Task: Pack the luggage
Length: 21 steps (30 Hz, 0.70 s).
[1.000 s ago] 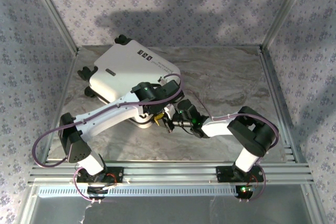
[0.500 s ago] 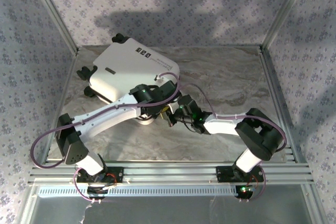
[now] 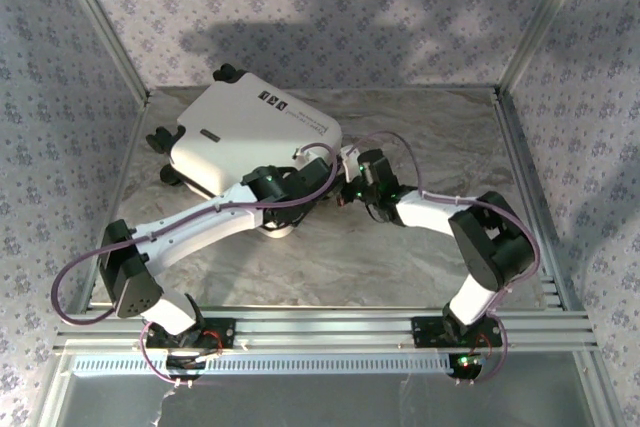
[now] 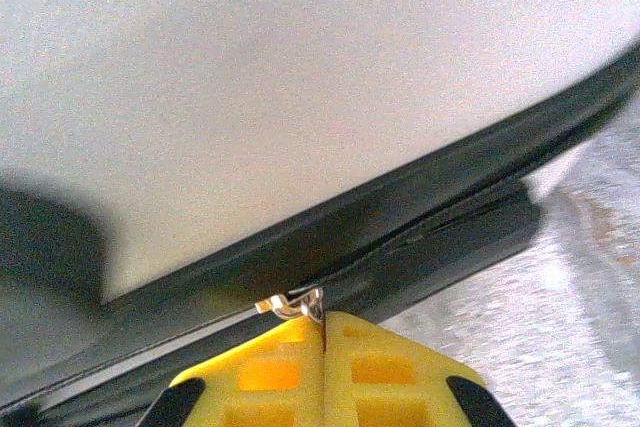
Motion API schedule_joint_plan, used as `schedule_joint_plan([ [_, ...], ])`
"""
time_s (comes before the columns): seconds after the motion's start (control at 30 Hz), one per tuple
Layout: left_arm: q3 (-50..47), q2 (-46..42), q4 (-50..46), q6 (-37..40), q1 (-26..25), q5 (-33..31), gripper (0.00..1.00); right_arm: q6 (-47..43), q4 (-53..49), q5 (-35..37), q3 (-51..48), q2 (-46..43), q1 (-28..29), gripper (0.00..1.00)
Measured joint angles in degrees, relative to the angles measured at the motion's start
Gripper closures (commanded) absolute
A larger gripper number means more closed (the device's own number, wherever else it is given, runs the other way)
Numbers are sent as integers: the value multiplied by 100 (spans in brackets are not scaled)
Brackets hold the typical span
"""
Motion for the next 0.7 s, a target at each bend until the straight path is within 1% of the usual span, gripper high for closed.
schedule_joint_plan([
  [0.17, -94, -92, 111, 44, 37, 68, 32, -7, -120, -308, 446, 361, -562, 100],
  [0.27, -186, -197, 197, 63, 79, 146, 33, -44, -157, -562, 514, 389, -748, 100],
  [0.43, -415, -435, 337, 85, 120, 221, 33, -170, -142, -636, 387, 188, -730, 100],
  [0.6, -636, -730, 376, 107, 127, 321, 32, -177, -35, -490, -247, -577, -656, 100],
  [0.7, -745, -975, 243, 103, 129, 417, 31, -175, -31, -315, -710, -1056, -417, 100],
])
